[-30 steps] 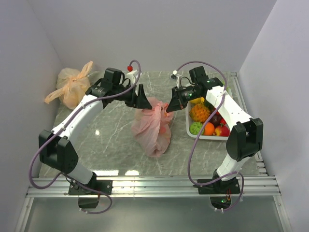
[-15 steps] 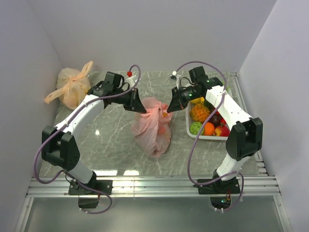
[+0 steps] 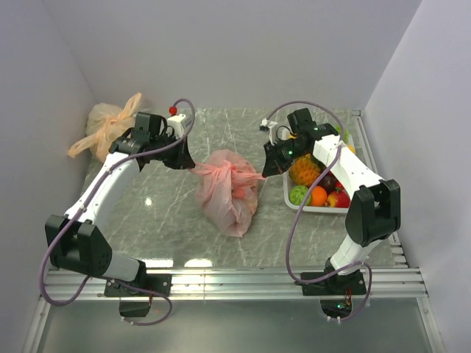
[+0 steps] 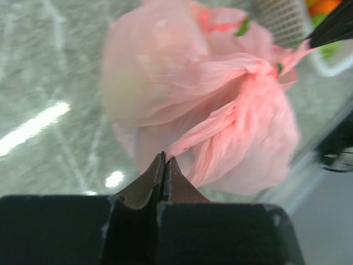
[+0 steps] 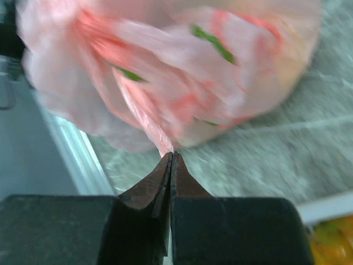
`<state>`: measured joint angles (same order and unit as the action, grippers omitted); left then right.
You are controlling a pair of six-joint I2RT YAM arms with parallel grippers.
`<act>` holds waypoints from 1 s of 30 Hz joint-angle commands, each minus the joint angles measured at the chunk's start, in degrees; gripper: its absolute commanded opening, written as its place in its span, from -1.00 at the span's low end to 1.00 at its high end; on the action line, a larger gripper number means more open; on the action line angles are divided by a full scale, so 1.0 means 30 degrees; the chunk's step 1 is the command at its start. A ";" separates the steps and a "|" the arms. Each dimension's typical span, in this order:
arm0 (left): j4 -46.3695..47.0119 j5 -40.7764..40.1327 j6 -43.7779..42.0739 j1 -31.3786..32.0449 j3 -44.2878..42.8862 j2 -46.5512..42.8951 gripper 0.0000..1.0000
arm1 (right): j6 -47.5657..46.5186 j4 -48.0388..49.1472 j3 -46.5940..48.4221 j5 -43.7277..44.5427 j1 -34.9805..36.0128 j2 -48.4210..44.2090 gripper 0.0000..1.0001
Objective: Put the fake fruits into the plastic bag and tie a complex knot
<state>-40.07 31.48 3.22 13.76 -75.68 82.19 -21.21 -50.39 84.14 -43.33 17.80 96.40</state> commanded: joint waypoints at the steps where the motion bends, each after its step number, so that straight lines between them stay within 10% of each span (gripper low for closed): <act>1: 0.0229 -0.4658 -0.2769 -0.0631 0.1546 -0.1379 -0.99 | -0.1248 -0.0372 -0.1088 0.4127 -0.0631 -0.0873 -1.00; 8: 0.1723 -0.5605 -0.4092 -0.0983 0.4219 -0.1996 -0.99 | -0.2070 0.1005 -0.2939 0.6007 -0.0837 -0.1225 -1.00; 14: 0.1612 -0.1311 -0.4531 -0.0691 0.3285 -0.1735 -0.99 | -0.2301 -0.0043 -0.0604 0.2796 -0.0515 -0.0555 -1.00; 20: 0.1230 0.0870 -0.4123 -0.0221 0.2434 -0.1704 -0.31 | -0.3532 -0.0783 0.0021 0.2167 -0.0134 -0.0989 0.35; 26: 0.0819 0.1253 -0.3946 -0.0133 0.2258 -0.1793 0.31 | -0.5961 0.0181 -0.0270 0.4099 0.1444 -0.1838 0.42; 30: 0.0234 0.1487 -0.4034 -0.0104 0.1937 -0.1324 0.35 | -0.7077 0.1092 -0.0858 0.5915 0.2502 -0.2192 0.43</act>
<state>-38.26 33.63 -8.27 13.17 -66.89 78.59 -37.43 -50.02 82.43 -30.02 23.16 93.76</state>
